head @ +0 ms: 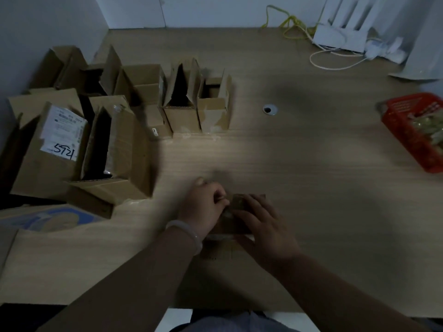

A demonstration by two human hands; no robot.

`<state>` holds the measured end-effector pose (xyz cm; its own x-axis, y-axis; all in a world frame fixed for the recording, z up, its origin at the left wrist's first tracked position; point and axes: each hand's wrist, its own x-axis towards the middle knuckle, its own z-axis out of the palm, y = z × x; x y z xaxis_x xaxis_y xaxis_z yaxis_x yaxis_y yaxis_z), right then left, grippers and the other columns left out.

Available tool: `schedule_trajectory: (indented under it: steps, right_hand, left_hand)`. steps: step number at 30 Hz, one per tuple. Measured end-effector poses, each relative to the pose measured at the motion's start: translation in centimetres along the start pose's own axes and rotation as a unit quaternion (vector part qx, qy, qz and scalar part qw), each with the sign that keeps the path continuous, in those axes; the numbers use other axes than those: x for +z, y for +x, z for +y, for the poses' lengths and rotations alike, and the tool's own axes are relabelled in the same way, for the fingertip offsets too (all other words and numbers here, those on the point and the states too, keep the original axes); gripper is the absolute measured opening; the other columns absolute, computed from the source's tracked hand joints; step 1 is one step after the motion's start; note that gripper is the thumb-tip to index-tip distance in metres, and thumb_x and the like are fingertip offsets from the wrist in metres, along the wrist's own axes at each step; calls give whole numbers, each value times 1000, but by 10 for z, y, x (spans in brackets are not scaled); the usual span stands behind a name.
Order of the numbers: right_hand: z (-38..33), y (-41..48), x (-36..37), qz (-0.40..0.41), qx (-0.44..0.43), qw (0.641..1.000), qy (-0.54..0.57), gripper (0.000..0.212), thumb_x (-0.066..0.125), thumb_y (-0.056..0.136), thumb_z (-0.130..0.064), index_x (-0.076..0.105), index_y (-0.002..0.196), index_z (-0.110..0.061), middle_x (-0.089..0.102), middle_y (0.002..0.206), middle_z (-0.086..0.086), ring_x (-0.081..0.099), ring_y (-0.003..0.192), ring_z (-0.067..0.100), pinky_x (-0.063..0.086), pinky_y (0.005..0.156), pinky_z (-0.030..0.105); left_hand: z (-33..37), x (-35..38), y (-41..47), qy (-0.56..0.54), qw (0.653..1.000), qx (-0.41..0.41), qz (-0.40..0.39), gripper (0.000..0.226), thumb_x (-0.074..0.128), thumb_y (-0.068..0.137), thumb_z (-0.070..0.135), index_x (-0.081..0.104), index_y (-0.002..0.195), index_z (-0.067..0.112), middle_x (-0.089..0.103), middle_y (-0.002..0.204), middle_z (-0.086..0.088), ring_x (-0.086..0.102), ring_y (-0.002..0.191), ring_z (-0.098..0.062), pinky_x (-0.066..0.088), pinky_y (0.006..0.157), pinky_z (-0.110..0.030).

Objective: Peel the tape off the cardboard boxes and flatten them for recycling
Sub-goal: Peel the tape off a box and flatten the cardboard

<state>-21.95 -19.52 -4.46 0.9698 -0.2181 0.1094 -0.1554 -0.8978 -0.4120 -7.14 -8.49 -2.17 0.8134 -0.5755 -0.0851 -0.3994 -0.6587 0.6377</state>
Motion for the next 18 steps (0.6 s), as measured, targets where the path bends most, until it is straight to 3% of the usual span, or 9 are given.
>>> schedule_trajectory:
  steps: [3,5,7,8,10,13,16,18]
  right_hand:
    - [9,-7,4,5,-6,999,54,47,55,89,-43,58,131,-21,38,150,12,29,142,30,35,110,49]
    - [13,-9,6,44,45,988,140,45,59,92,-33,53,135,-19,33,153,9,33,141,25,39,108,40]
    - [18,-10,8,87,137,969,188,52,62,92,-28,46,140,-18,28,155,4,33,140,16,33,108,27]
    - [22,-10,9,80,194,958,194,56,63,91,-29,42,142,-17,28,155,2,32,140,15,27,108,23]
    - [29,-8,10,-9,288,933,216,54,58,93,-37,43,142,-18,39,149,2,36,137,18,26,107,21]
    - [29,-7,9,-79,307,881,351,35,49,96,-43,60,124,-26,62,124,-2,55,120,16,41,99,30]
    - [17,-7,1,-12,282,839,464,34,48,89,-49,66,114,-35,64,123,-7,56,116,2,40,106,30]
    - [15,-4,-7,35,265,846,462,31,48,96,-33,62,124,-30,58,133,-4,50,124,3,34,112,30]
  left_hand:
    - [-1,-1,3,0,1000,-1,9,35,77,74,24,50,97,28,45,91,9,49,76,-6,37,69,-24]
    - [-1,-1,1,51,997,57,0,29,72,79,23,55,102,26,48,99,3,53,84,-16,44,73,-29]
    - [-4,0,-3,87,990,111,2,20,70,82,22,63,100,20,52,101,-4,56,87,-25,49,75,-36]
    - [-7,1,-7,94,987,128,4,20,70,81,22,66,100,17,54,100,-6,56,88,-26,50,76,-38]
    - [-14,3,-15,121,981,150,14,32,73,78,29,69,107,16,57,102,-7,56,93,-26,51,82,-38]
    - [-23,6,-24,173,975,142,12,53,63,83,48,60,128,22,54,127,-9,49,116,-30,41,100,-37]
    - [-26,7,-27,79,993,77,-48,70,64,84,50,40,144,23,35,147,-6,32,134,-21,22,112,-24]
    - [-25,5,-27,-22,998,46,-36,74,71,81,39,39,144,18,34,140,1,31,128,-7,16,104,-6]
